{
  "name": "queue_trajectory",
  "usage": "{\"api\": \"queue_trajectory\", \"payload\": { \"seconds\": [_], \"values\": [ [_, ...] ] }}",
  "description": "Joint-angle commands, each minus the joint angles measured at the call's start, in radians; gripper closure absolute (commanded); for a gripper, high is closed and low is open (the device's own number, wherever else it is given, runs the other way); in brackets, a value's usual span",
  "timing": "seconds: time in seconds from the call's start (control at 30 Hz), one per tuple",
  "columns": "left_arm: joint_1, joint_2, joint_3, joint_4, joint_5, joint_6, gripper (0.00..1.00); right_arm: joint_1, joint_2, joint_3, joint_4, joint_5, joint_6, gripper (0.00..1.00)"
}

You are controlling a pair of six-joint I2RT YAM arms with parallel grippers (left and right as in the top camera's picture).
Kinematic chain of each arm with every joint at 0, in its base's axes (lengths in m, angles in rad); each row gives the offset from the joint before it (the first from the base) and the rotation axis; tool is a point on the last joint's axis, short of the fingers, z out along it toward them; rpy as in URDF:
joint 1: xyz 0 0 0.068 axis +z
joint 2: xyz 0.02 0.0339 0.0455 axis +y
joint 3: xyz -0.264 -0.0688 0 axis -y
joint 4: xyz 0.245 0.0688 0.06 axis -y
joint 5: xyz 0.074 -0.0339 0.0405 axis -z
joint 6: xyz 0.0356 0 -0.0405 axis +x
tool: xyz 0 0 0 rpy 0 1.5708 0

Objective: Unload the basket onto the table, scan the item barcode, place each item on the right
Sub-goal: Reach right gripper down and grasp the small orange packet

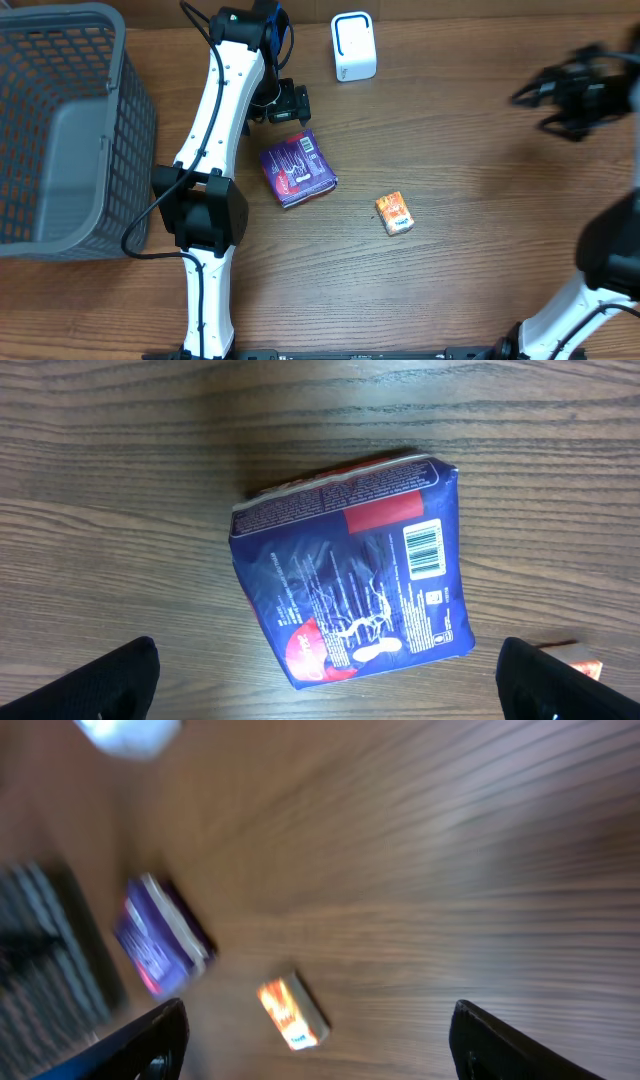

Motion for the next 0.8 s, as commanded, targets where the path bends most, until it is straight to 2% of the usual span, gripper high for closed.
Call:
{"api": "queue_trajectory", "payload": {
  "seconds": [0.0, 0.17, 0.3, 0.43, 0.77],
  "values": [
    [0.003, 0.0, 0.016, -0.002, 0.008, 0.002, 0.0, 0.141, 0.005, -0.122, 0.035, 0.052, -0.042, 0.16],
    [0.003, 0.0, 0.016, -0.002, 0.008, 0.002, 0.0, 0.336, 0.005, -0.306, 0.154, 0.051, -0.089, 0.2],
    [0.003, 0.0, 0.016, -0.002, 0.008, 0.002, 0.0, 0.422, 0.005, -0.391, 0.217, 0.051, -0.09, 0.35],
    [0.003, 0.0, 0.016, -0.002, 0.008, 0.002, 0.0, 0.467, 0.005, -0.455, 0.259, 0.051, -0.09, 0.37],
    [0.003, 0.0, 0.016, -0.002, 0.008, 0.002, 0.0, 0.485, 0.005, -0.596, 0.35, 0.051, -0.084, 0.53]
  ]
}}
